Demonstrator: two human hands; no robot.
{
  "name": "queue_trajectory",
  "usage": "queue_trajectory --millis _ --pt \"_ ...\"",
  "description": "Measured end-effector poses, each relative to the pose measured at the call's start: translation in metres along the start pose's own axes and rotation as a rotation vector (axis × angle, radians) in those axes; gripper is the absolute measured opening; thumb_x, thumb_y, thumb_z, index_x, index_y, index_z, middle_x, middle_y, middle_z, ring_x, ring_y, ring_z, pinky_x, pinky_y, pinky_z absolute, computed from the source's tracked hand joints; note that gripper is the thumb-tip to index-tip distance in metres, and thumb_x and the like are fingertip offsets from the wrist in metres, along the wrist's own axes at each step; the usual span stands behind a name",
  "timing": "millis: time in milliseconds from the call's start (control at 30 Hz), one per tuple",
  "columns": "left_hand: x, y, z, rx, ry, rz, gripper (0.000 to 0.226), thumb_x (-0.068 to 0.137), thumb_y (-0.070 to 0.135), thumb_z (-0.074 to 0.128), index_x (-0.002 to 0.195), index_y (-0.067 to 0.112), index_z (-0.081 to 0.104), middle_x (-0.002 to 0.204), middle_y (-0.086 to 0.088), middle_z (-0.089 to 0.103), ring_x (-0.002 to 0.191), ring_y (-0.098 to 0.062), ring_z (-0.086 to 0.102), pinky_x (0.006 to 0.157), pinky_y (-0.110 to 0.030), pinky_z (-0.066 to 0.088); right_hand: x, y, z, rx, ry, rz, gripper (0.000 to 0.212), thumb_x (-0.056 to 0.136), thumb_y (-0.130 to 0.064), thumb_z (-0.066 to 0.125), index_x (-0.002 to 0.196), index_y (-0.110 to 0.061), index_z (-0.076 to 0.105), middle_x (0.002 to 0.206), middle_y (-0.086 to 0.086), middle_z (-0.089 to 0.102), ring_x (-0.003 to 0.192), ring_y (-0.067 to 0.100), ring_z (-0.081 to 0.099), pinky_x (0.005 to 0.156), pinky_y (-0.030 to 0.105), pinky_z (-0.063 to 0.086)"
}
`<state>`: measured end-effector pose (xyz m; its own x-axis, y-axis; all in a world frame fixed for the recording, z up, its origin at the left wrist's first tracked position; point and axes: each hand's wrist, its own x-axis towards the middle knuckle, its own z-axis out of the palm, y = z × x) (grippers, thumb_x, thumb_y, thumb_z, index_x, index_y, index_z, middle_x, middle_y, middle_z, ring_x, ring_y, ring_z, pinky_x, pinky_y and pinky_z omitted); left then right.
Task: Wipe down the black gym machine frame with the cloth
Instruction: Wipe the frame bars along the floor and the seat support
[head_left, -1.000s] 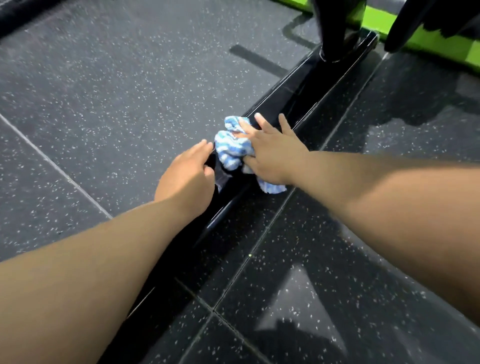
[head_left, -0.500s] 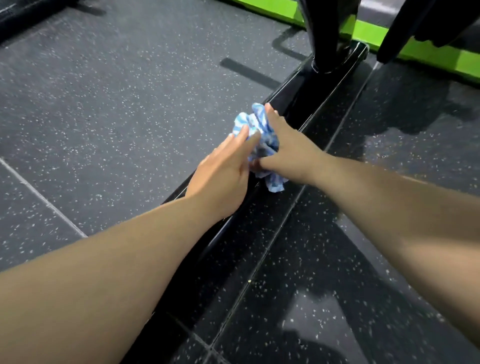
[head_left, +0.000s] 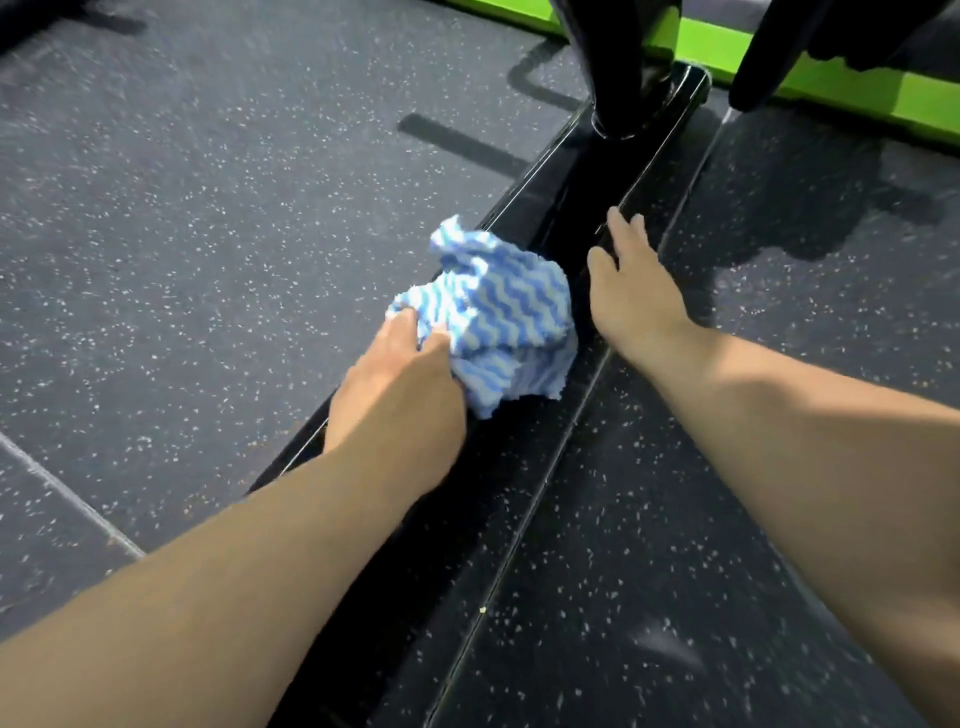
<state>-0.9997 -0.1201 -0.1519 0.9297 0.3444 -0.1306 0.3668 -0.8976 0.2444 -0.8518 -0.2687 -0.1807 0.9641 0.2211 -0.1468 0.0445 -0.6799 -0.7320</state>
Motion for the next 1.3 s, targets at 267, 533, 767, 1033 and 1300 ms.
queue_trajectory --millis 267,533,767,1033,1300 --pt "0.095 0.043 0.02 -0.093 0.034 -0.142 0.057 0.098 0.051 0.033 0.143 0.016 0.028 0.147 -0.019 0.035 0.134 -0.037 0.032 0.111 -0.046 0.026 -0.009 0.026 0.038 -0.032 0.056 -0.033 0.056 0.104 -0.039 0.025 0.154 -0.03 0.0 0.159 0.001 0.022 0.144 0.021 0.026 0.115 0.034 0.023" --pt "0.083 0.011 0.011 -0.153 -0.062 -0.139 0.045 0.1 0.045 0.029 0.138 0.023 0.036 0.133 -0.016 0.043 0.122 -0.037 0.042 0.095 -0.041 0.033 -0.008 0.031 0.044 -0.088 0.098 -0.059 0.056 0.103 -0.04 0.022 0.154 -0.03 0.0 0.159 -0.002 0.022 0.147 0.015 0.017 0.118 0.034 0.014" --pt "0.047 -0.001 0.005 -0.038 -0.112 -0.241 0.064 0.092 0.062 0.032 0.146 0.032 0.02 0.135 -0.017 0.041 0.122 -0.038 0.042 0.098 -0.046 0.034 -0.007 0.03 0.041 -0.095 0.027 -0.055 0.056 0.103 -0.042 0.019 0.153 -0.031 -0.005 0.157 0.003 0.027 0.147 0.019 0.018 0.118 0.035 0.015" --pt "0.107 0.062 0.019 0.072 -0.026 -0.172 0.077 0.088 0.07 0.034 0.151 0.031 0.012 0.143 -0.013 0.032 0.128 -0.036 0.032 0.099 -0.05 0.028 0.012 0.088 -0.017 -0.512 0.062 -0.11 0.051 0.103 -0.037 0.021 0.153 -0.036 0.009 0.157 -0.003 0.027 0.146 0.017 0.019 0.118 0.041 0.011" --pt "0.123 0.067 0.016 -0.063 -0.053 -0.124 0.102 0.067 0.076 0.052 0.149 0.028 0.016 0.146 -0.004 0.03 0.131 -0.03 0.03 0.102 -0.049 0.031 0.014 0.097 -0.011 -0.543 0.077 -0.107 0.05 0.102 -0.04 0.018 0.152 -0.04 0.008 0.159 -0.012 0.018 0.149 0.015 0.007 0.12 0.043 0.002"
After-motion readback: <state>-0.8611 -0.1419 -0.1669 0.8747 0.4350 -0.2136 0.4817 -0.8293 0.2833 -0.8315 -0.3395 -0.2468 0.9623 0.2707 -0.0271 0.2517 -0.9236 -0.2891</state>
